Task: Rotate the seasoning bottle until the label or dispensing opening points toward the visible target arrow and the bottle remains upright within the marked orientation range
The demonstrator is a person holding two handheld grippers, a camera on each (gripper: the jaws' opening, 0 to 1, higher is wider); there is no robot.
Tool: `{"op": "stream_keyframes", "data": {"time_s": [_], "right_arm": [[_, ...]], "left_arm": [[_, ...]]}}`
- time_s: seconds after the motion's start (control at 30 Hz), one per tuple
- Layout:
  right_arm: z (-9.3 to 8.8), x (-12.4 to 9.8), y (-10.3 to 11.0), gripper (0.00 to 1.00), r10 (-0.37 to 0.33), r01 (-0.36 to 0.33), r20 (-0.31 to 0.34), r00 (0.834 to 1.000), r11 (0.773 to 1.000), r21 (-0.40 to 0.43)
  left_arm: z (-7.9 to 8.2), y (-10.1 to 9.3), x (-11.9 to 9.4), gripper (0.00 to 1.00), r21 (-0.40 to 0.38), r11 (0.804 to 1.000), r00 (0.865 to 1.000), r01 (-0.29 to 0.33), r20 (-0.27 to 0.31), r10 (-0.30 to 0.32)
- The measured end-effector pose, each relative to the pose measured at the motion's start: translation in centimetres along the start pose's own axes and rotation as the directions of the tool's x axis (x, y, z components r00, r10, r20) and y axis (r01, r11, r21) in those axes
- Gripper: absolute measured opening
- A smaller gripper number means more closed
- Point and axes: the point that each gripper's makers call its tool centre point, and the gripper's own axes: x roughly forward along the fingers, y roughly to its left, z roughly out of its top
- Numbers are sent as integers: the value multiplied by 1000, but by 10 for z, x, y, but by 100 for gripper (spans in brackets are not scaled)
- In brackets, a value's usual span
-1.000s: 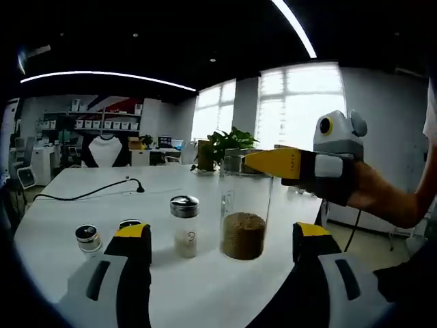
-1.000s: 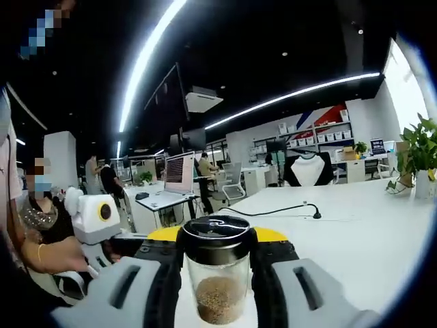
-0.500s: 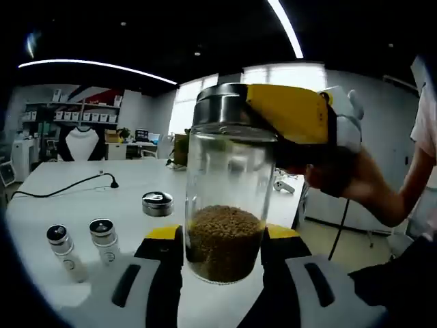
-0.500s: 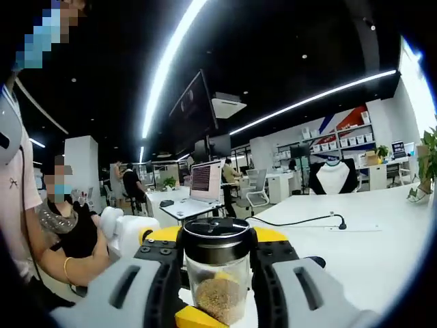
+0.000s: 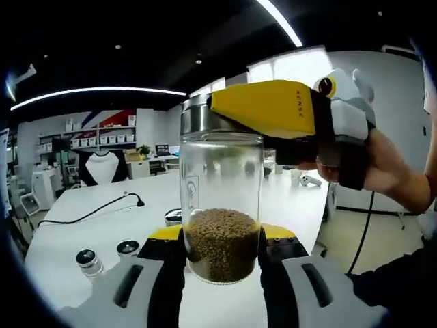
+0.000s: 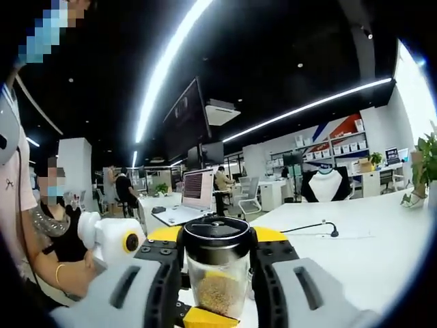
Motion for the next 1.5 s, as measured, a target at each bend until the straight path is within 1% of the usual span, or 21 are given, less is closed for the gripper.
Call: {"op": "stream_keyframes", "data": {"time_s": [0.17, 0.23, 0.33, 0.4, 0.5, 0.53, 0.57, 0.6, 0.7, 0.83, 0.87, 0.9, 0.97, 1.0, 1.07, 1.1, 1.13, 1.17, 1.3, 1.4, 1.5], "right_arm": [[0, 3, 1, 36, -24, 24, 12, 1000, 1000, -3], [0, 4, 2, 38, -30, 30, 7, 1000, 1000, -8], [0, 7, 8, 50, -15, 15, 10, 1000, 1000, -20], [-3, 11, 15, 60, -11, 11, -4, 1000, 1000, -21], [-5, 13, 18, 66, -22, 22, -8, 1000, 999, -35], [-5, 14, 18, 66, -28, 28, -7, 1000, 999, -38], [-6, 16, 17, 66, -43, 43, -6, 999, 998, -38], [-7, 18, 15, 66, -53, 52, -7, 999, 998, -40], [-9, 24, 11, 61, -79, 79, 2, 997, 996, -38], [-13, 29, 7, 59, -124, 124, 8, 992, 991, -44], [-14, 30, 7, 59, -131, 131, 6, 991, 990, -46], [-16, 31, 6, 59, -133, 133, 6, 991, 990, -47], [-16, 31, 6, 58, -134, 135, 11, 991, 990, -35], [-17, 30, 6, 55, -138, 139, 13, 990, 990, -40], [-17, 27, -2, 45, -178, 179, 21, 984, 981, -78], [-17, 26, -5, 40, -186, 188, 26, 982, 979, -80], [-21, 27, -2, 39, -166, 167, 18, 986, 985, -41], [-22, 28, -3, 39, -158, 159, 18, 987, 986, -55], [-24, 30, -6, 39, -134, 135, 13, 991, 990, -45], [-20, 29, -8, 38, -115, 116, 22, 993, 992, -50], [-20, 25, -11, 38, -93, 93, 2, 996, 994, -55]], "left_arm": [[0, 3, 0, 43, -13, 999, 1000, -31, -3, 31], [0, 3, 0, 43, -4, 999, 999, -48, -2, 48], [0, 4, 0, 43, -19, 998, 998, -57, 1, 57], [-1, 6, 0, 43, -25, 997, 997, -74, -1, 74], [-2, 6, -1, 43, -28, 994, 995, -101, -1, 101], [-2, 8, -1, 43, -9, 992, 992, -128, -2, 128], [-3, 11, -2, 43, 17, 987, 987, -158, -5, 158], [-3, 12, -2, 43, 23, 986, 986, -168, -6, 168], [-4, 18, -4, 43, 15, 975, 975, -221, -8, 221], [-7, 21, -5, 43, 21, 961, 961, -277, -13, 277], [-8, 25, -8, 43, 62, 947, 948, -315, -19, 317], [-9, 26, -9, 43, 70, 941, 943, -331, -23, 333], [-10, 27, -9, 43, 62, 940, 941, -335, -23, 337], [-11, 27, -10, 43, 58, 940, 941, -336, -24, 338], [-12, 25, -9, 43, 40, 943, 943, -329, -29, 330], [-13, 25, -9, 43, 34, 944, 944, -327, -32, 328], [-14, 24, -9, 43, 31, 946, 945, -324, -32, 325], [-14, 25, -8, 43, 31, 946, 945, -324, -37, 325], [-15, 24, -8, 43, 34, 946, 946, -322, -38, 323], [-10, 22, -6, 43, 18, 951, 951, -309, -21, 310], [-11, 18, -3, 43, 18, 962, 962, -272, -32, 272]]}}
